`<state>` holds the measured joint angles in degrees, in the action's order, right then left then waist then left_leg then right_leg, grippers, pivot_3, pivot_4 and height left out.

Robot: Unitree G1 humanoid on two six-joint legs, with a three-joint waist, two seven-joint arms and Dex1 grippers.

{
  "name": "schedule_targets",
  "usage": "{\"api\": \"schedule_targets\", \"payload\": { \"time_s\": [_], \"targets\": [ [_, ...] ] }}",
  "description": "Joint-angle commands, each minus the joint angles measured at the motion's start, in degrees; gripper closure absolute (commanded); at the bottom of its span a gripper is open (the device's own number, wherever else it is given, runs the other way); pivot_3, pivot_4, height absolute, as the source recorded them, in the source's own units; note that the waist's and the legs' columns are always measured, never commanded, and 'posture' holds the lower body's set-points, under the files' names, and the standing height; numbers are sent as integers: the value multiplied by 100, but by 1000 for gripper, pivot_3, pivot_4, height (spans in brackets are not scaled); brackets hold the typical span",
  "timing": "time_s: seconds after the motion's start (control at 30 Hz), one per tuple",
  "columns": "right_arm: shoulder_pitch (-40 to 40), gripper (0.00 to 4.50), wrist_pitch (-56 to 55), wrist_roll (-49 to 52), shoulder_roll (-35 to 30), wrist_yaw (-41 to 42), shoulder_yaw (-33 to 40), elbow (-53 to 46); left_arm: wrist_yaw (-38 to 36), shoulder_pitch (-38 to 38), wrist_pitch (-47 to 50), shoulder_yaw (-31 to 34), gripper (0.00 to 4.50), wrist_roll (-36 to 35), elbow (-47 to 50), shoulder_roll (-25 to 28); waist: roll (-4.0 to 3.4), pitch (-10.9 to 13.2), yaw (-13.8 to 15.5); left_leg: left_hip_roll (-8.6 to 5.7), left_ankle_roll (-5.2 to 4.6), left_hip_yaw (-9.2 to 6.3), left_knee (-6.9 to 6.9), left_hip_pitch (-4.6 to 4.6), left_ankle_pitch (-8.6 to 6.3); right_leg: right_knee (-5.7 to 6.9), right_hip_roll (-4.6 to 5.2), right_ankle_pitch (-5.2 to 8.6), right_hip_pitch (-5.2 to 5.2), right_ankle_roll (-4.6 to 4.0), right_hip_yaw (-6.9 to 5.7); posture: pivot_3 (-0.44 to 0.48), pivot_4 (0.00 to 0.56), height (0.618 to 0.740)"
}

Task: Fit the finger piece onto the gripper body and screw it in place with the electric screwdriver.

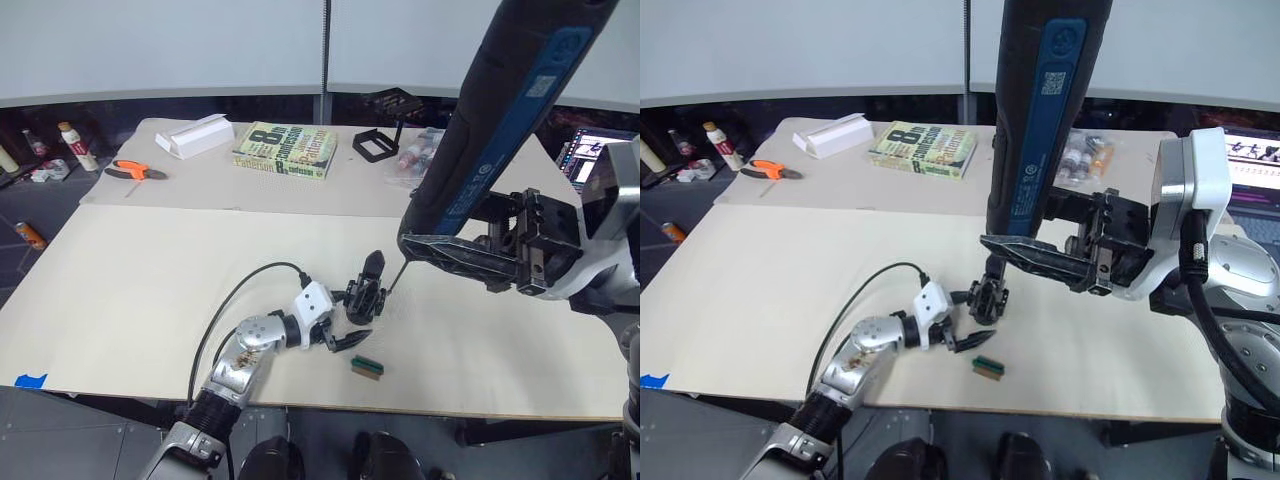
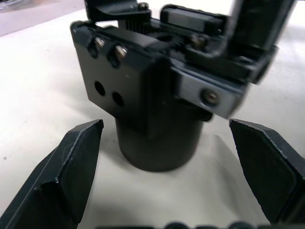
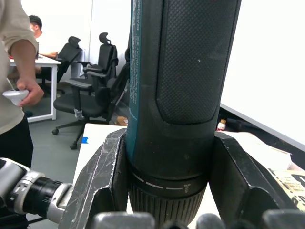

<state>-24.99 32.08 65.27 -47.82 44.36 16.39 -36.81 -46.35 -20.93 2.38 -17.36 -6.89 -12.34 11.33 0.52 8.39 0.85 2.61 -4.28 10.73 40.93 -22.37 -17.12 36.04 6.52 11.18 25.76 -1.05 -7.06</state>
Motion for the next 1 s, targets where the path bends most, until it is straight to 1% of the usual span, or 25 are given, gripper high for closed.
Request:
{"api": "schedule_targets", "payload": {
  "time_s": [0.03, 0.23, 0.27, 0.33, 0.4, 0.43, 0.57, 0.8, 0.9, 1.0],
  "targets": [
    [-80, 2569, -32, 169, -92, -99, 258, -179, 0, -147, -88, 43, 23, -9, -168, -96, 0, 0, 1, 0, 0, 0, 1, -1, 0, -1, 0, -1, 0, 1, 0, 0, 150, 740],
    [-12, 2569, -61, 141, -97, -112, 236, -206, -23, -371, -163, 97, 23, -19, -437, -204, 1, 0, -4, -1, 0, 0, 1, -2, 0, -1, 0, -2, 0, 2, -1, 0, 150, 740],
    [-3, 2569, -65, 135, -96, -111, 236, -210, -35, -388, -174, 103, 260, -20, -457, -203, 1, 0, -10, -1, 0, 0, 1, -2, 0, -1, -1, -2, 0, 3, 0, 0, 150, 740],
    [18, 2569, -71, 117, -94, -107, 238, -211, -70, -415, -189, 110, 897, -23, -490, -184, 1, 0, -13, 0, 0, 0, 1, -2, 0, -2, -1, -2, 0, 3, 0, 0, 150, 740],
    [46, 2569, -76, 99, -94, -95, 247, -212, -141, -428, -184, 115, 1848, -35, -503, -152, 1, 0, -10, 0, 0, 0, 1, -1, 0, -2, -1, -2, 0, 3, 0, 0, 150, 740],
    [58, 2569, -81, 92, -94, -91, 250, -214, -186, -428, -192, 123, 2207, -45, -502, -123, 1, 1, -10, 0, 0, 0, 1, -2, 0, -2, -1, -2, 0, 3, 0, 0, 150, 740],
    [90, 2569, -91, 84, -97, -81, 265, -219, -432, -438, -304, 183, 2200, -156, -514, -55, 1, 1, -21, 0, 0, 0, 0, -2, 0, -2, -2, -2, 1, 3, 0, 0, 150, 740],
    [125, 2569, -96, 89, -114, -43, 294, -205, -1338, -671, -868, 239, 2200, -395, -845, 28, 1, 1, -21, 1, 2, 1, 0, -5, 1, -1, -4, -2, 7, 3, -1, 0, 150, 740],
    [139, 2569, -94, 95, -119, -39, 300, -209, -1557, -814, -1065, 256, 2200, -374, -1106, 21, 1, 1, -20, 0, 1, 1, 1, -7, 1, -2, -3, -2, 7, 3, -1, 0, 150, 740],
    [145, 2569, -98, 101, -134, -35, 302, -196, -1572, -1008, -1259, 286, 2200, -265, -1503, -32, 2, 1, -14, 0, 1, 1, 1, -8, 1, -3, -3, -2, 7, 3, -1, 0, 150, 740]
  ]
}}
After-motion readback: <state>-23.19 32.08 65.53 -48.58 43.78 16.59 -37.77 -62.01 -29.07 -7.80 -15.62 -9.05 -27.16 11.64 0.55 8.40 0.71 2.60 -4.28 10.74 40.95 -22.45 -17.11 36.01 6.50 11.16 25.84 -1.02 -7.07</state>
